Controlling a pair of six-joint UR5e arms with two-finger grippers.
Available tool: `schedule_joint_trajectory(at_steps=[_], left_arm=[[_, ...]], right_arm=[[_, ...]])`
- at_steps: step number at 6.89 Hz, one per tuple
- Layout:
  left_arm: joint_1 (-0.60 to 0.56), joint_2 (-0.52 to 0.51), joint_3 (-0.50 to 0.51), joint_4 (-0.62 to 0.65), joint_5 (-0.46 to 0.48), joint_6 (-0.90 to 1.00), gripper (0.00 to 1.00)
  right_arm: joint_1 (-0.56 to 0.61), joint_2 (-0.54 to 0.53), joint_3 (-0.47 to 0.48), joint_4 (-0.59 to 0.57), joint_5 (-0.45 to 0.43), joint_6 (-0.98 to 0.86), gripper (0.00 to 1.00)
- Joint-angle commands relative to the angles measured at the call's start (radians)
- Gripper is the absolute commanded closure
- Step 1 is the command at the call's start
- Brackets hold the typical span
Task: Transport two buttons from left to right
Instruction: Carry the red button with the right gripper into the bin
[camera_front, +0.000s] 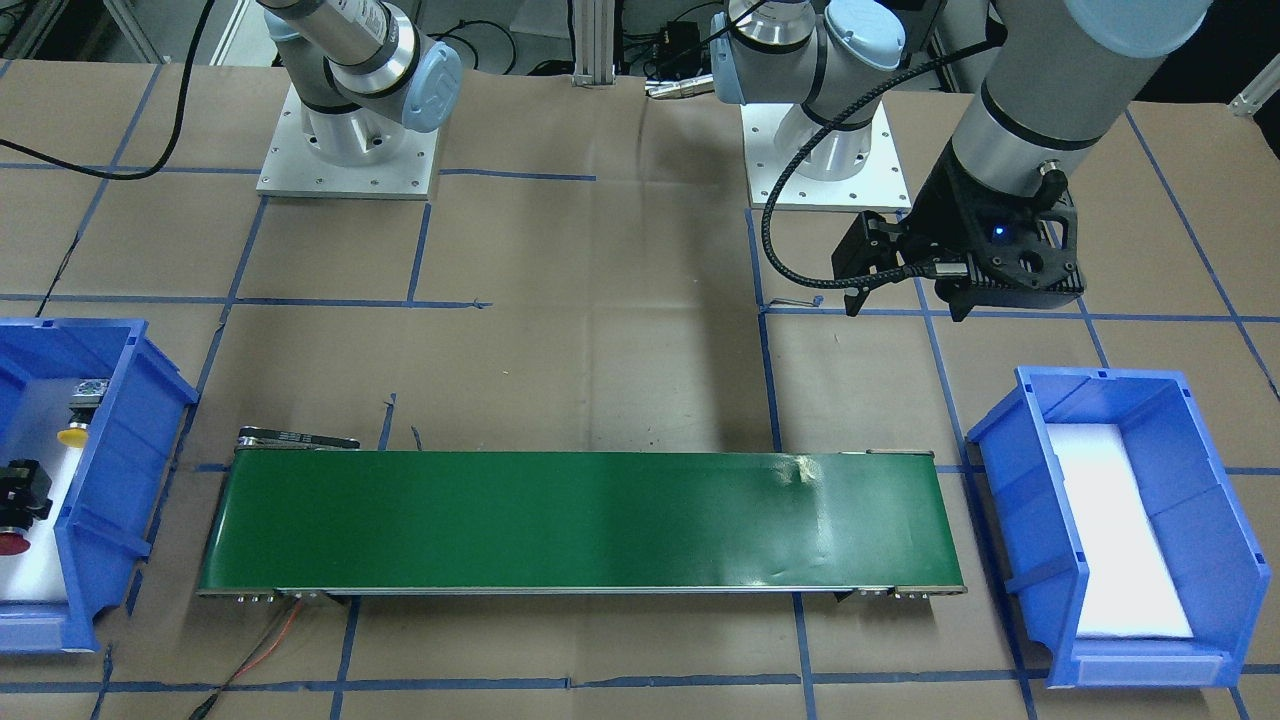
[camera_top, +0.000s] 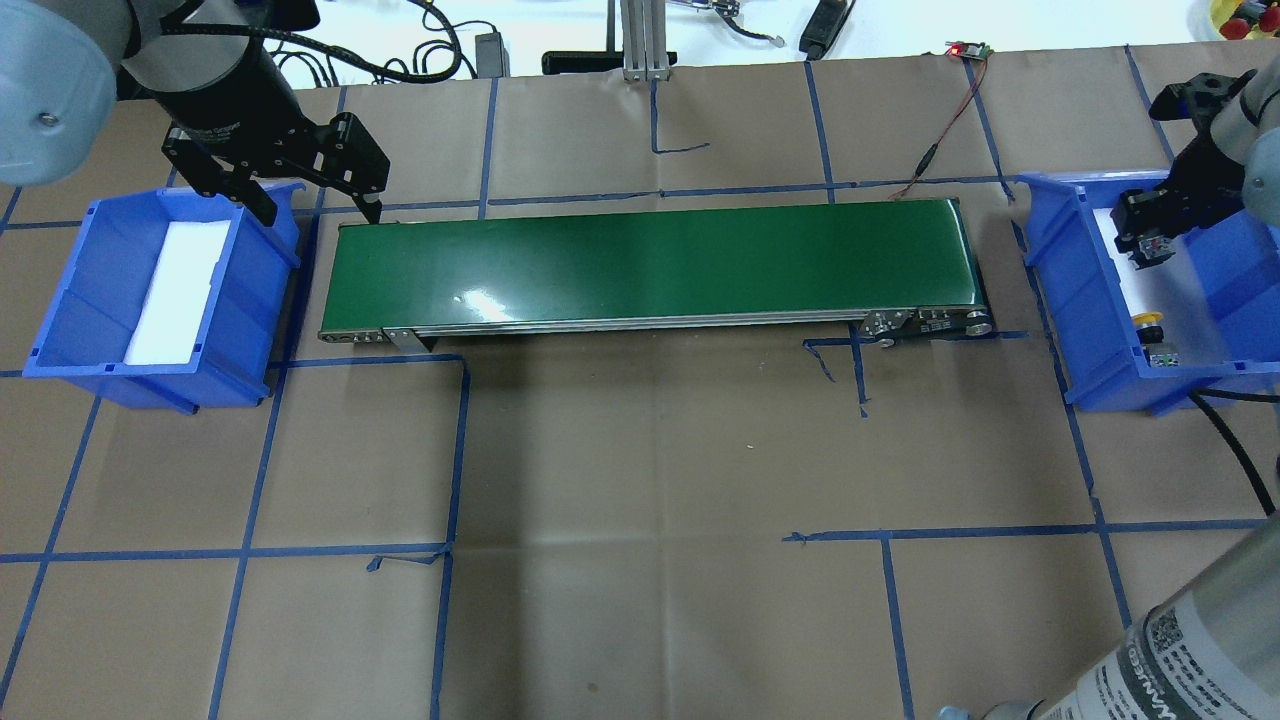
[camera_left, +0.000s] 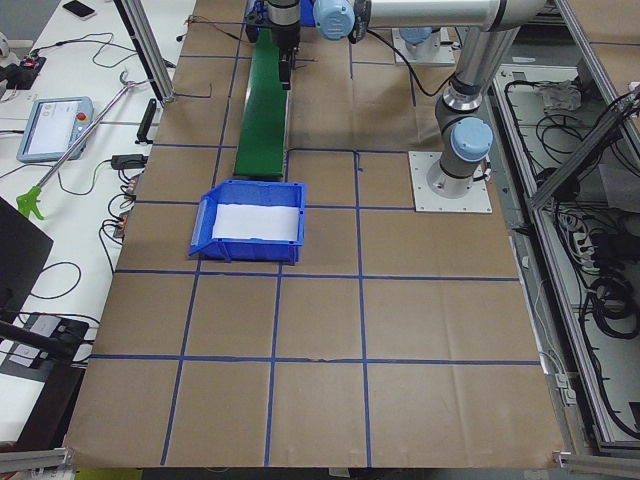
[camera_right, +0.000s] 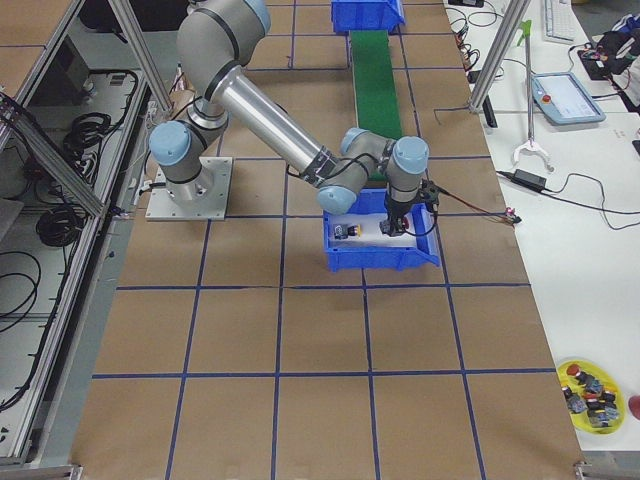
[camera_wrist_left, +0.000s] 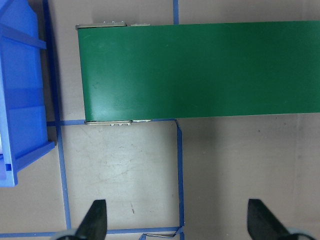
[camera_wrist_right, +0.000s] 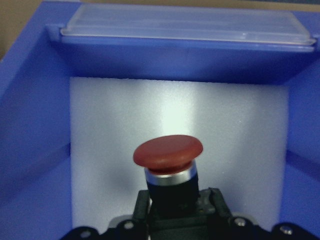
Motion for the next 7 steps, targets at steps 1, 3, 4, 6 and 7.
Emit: schedule_joint_trajectory(at_steps=[1,3,4,6,7], left_arm=[[0.0,0.0,0.002,-0.001,0.002,0.0,0.0],[0.0,0.0,0.002,-0.001,0.0,0.0,0.0],[0.0,0.0,0.002,-0.001,0.0,0.0,0.0],[0.0,0.0,0.003,-0.001,0.0,0.0,0.0],[0.0,0.0,0.003,-0.001,0.0,0.0,0.0]], right_arm=[[0.0,0.027,0.002,-0.003,-0.002,0.0,0.9],[0.0,0.022,-0.003,-0.003,0.003,-0.003,0.15],[0.0,0.021,-0.003,-0.001,0.0,-0.001,0.01],[0.0,-0.001,-0.016,0.009,-0.011,0.0,0.01],[0.001,-0.04,-0.016,0.012,-0.012,0.002,0.01]])
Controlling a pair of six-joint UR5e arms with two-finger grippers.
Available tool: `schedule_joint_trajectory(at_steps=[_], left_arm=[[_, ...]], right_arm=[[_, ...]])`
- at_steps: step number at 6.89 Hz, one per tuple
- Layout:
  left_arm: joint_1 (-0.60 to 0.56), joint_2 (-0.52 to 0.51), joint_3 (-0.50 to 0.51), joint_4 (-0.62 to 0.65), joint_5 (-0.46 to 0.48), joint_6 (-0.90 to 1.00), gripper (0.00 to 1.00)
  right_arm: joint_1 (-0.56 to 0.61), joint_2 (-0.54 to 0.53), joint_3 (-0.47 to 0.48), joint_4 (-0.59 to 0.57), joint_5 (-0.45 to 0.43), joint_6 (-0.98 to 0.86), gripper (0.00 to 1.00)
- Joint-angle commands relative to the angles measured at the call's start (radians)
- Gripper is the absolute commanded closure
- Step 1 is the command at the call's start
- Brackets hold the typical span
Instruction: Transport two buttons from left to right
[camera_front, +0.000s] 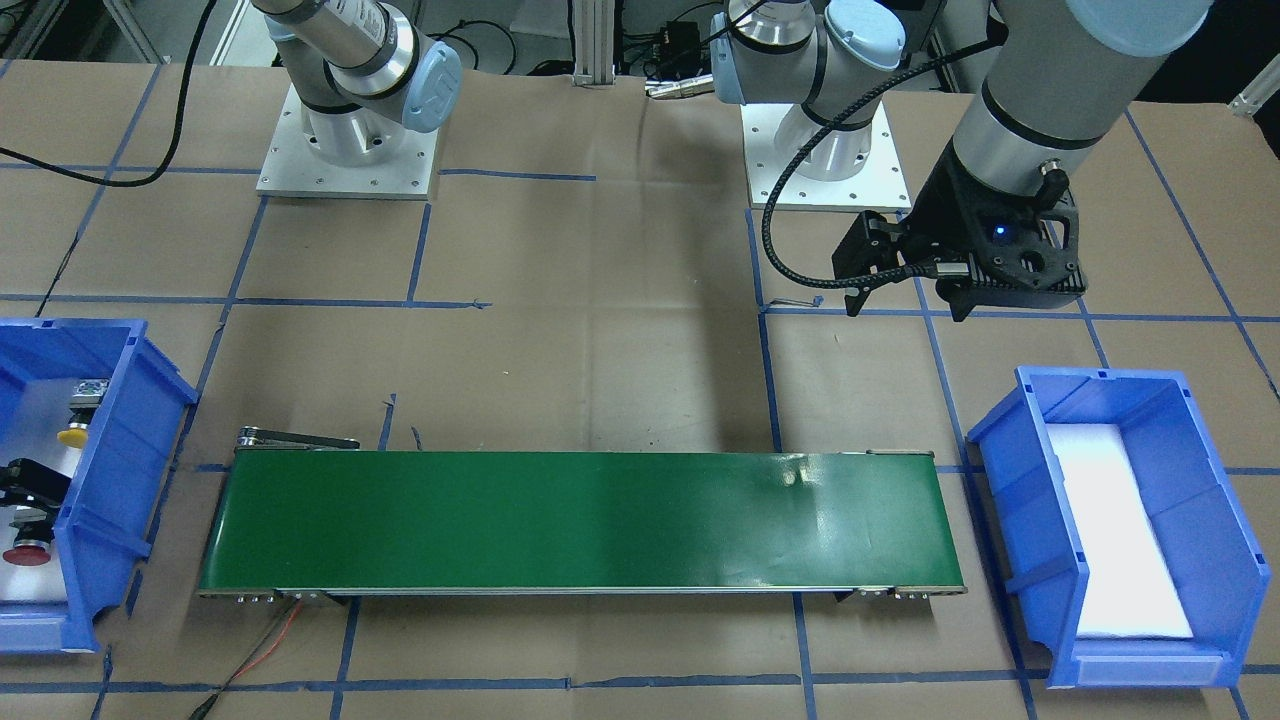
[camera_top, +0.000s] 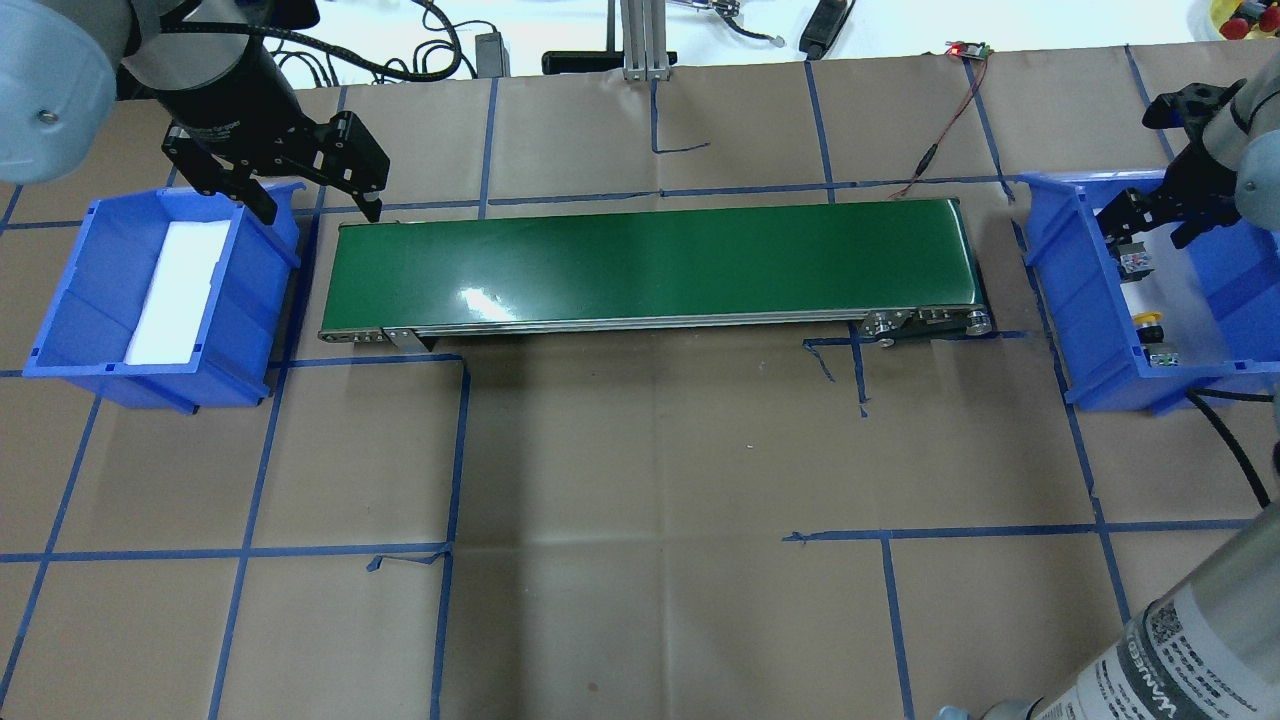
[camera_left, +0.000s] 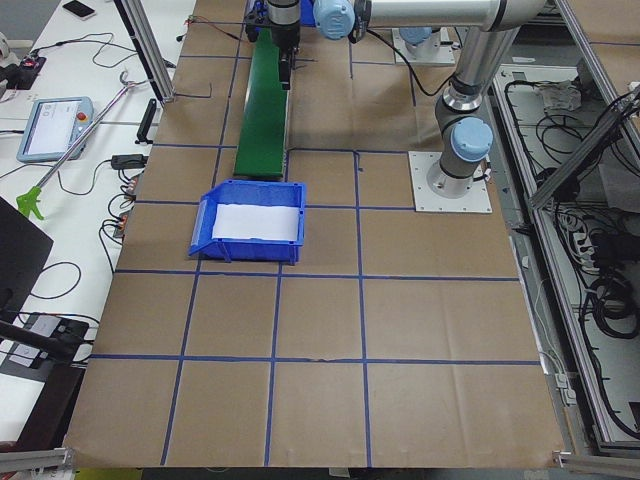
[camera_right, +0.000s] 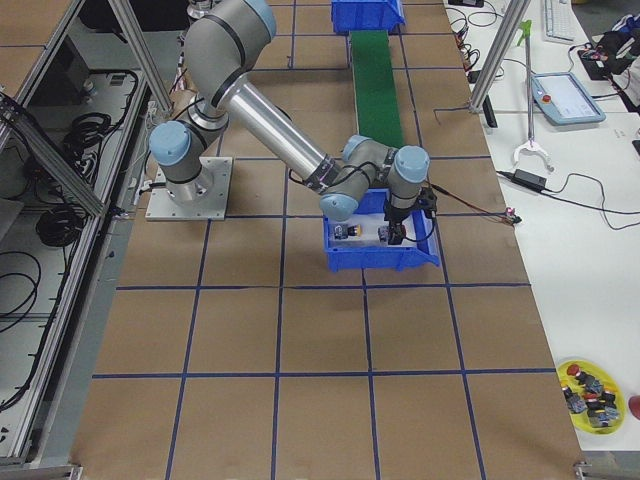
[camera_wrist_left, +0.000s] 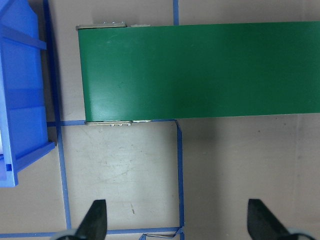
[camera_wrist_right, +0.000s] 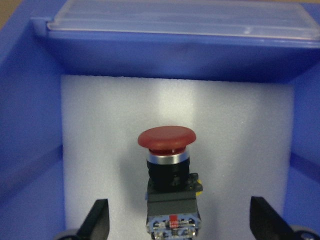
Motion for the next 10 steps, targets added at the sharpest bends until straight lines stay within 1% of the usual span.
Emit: schedule_joint_trajectory(at_steps=[1,2,3,4,5,6,7,8,9,10], left_arm=[[0.0,0.0,0.001,0.0,0.0,0.0,0.0],[0.0,0.0,0.001,0.0,0.0,0.0,0.0],[0.0,0.0,0.001,0.0,0.0,0.0,0.0],[0.0,0.0,0.001,0.002,0.0,0.0,0.0],[0.0,-0.002,0.001,0.0,0.0,0.0,0.0],[0.0,-0.003,0.002,0.0,0.0,0.0,0.0],[0.0,-0.005,0.002,0.0,0.0,0.0,0.0],[0.0,-0.005,0.002,0.0,0.0,0.0,0.0],[0.0,-0.005,0.002,0.0,0.0,0.0,0.0],[0.0,-0.002,0.002,0.0,0.0,0.0,0.0]], right_arm=[[0.006,-0.094,-0.007,0.018,-0.001,0.04,0.01],[0.014,-0.163,-0.027,0.139,0.013,0.13,0.0],[0.05,-0.232,-0.045,0.292,0.034,0.176,0.0],[0.116,-0.275,-0.059,0.329,0.083,0.178,0.0],[0.22,-0.332,-0.061,0.32,0.088,0.183,0.0],[0.301,-0.393,-0.056,0.338,0.088,0.33,0.0],[0.361,-0.424,-0.045,0.375,0.093,0.543,0.0],[0.43,-0.453,-0.029,0.424,0.091,0.564,0.0],[0.473,-0.486,-0.006,0.436,0.091,0.584,0.0],[0.501,-0.494,0.004,0.437,0.093,0.623,0.0]])
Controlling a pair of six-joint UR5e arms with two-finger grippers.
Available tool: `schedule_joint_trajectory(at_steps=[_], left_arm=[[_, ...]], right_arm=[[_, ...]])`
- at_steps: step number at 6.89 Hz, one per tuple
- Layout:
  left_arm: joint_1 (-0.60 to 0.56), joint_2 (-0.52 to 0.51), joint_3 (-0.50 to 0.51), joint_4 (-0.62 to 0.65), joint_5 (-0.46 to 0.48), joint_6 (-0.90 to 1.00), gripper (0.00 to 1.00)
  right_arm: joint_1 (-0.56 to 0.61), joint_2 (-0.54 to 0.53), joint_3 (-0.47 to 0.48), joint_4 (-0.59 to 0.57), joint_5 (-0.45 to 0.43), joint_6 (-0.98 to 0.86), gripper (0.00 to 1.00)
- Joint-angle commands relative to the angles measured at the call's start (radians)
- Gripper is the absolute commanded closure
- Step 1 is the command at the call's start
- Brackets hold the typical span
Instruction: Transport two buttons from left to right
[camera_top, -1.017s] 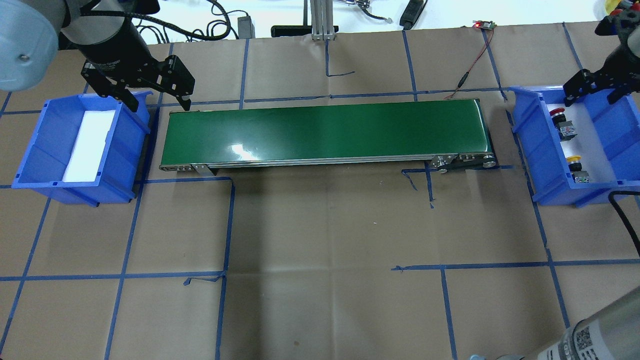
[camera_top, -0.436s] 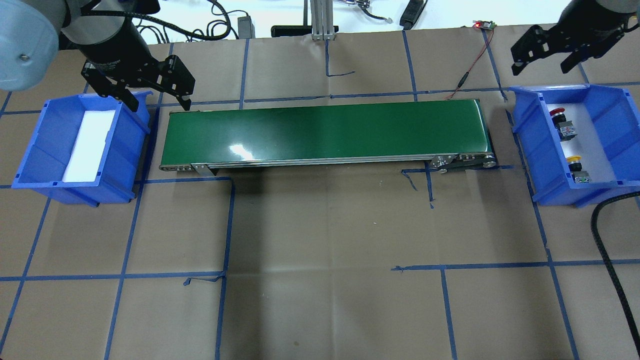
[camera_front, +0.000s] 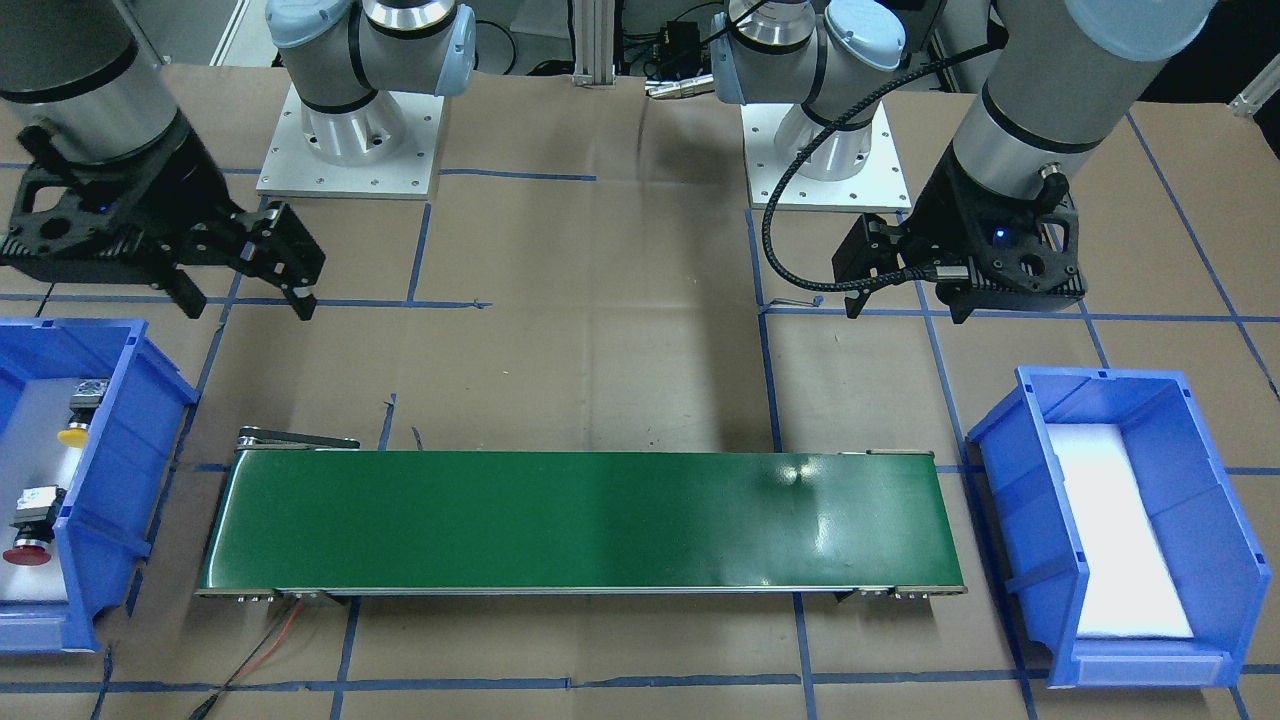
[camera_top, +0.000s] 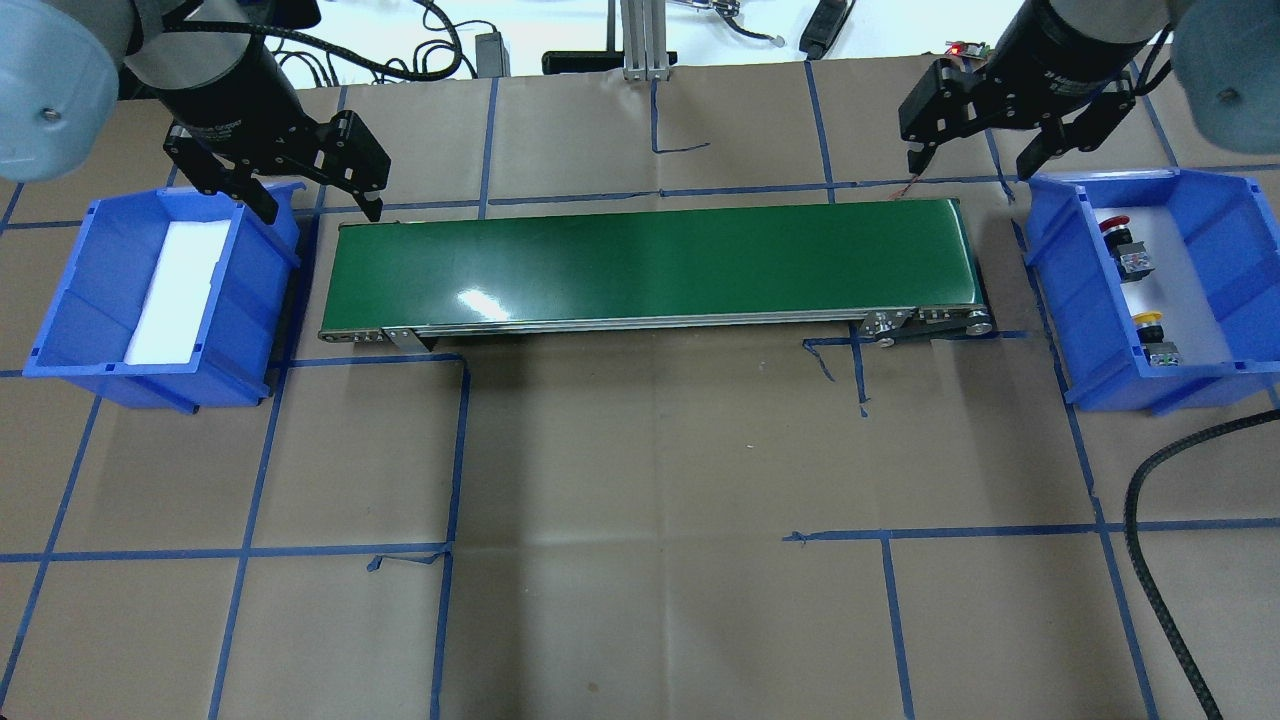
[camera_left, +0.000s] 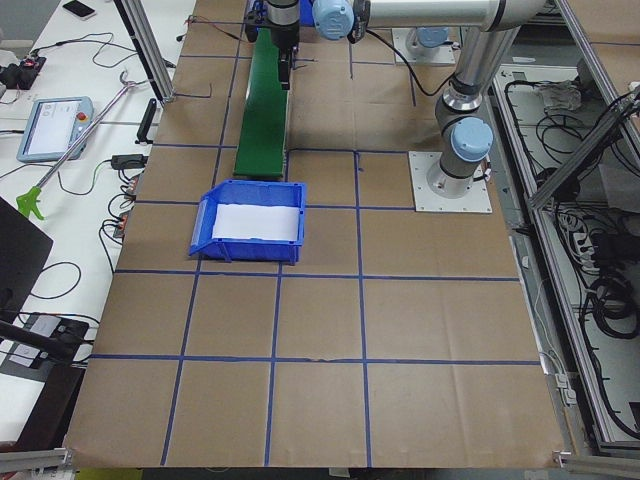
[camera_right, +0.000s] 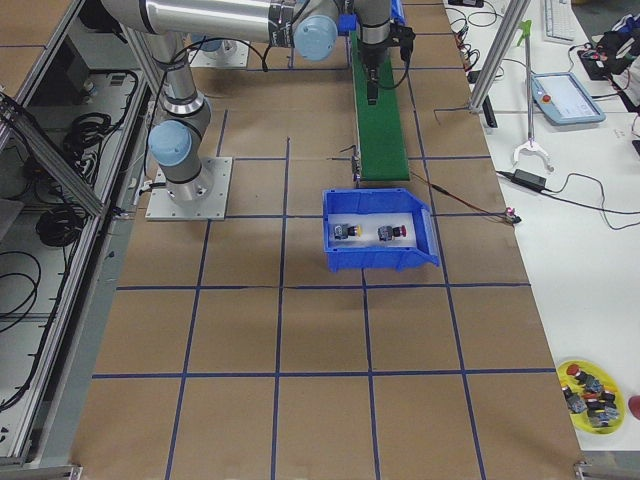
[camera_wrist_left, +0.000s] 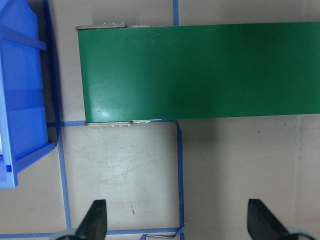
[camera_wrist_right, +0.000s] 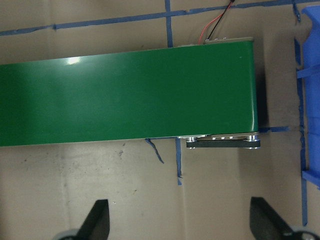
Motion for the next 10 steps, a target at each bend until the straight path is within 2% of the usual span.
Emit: schedule_joint_trajectory(at_steps=[1,10], left_arm=[[0.0,0.001,0.0,0.0,0.0,0.0,0.0],[0.0,0.004,0.0,0.0,0.002,0.0,0.0]], right_arm=[[0.051,-0.019,0.016,0.012,0.001,0.046,0.0],[0.051,-0.024,0.018,0.03,0.001,0.048,0.0]])
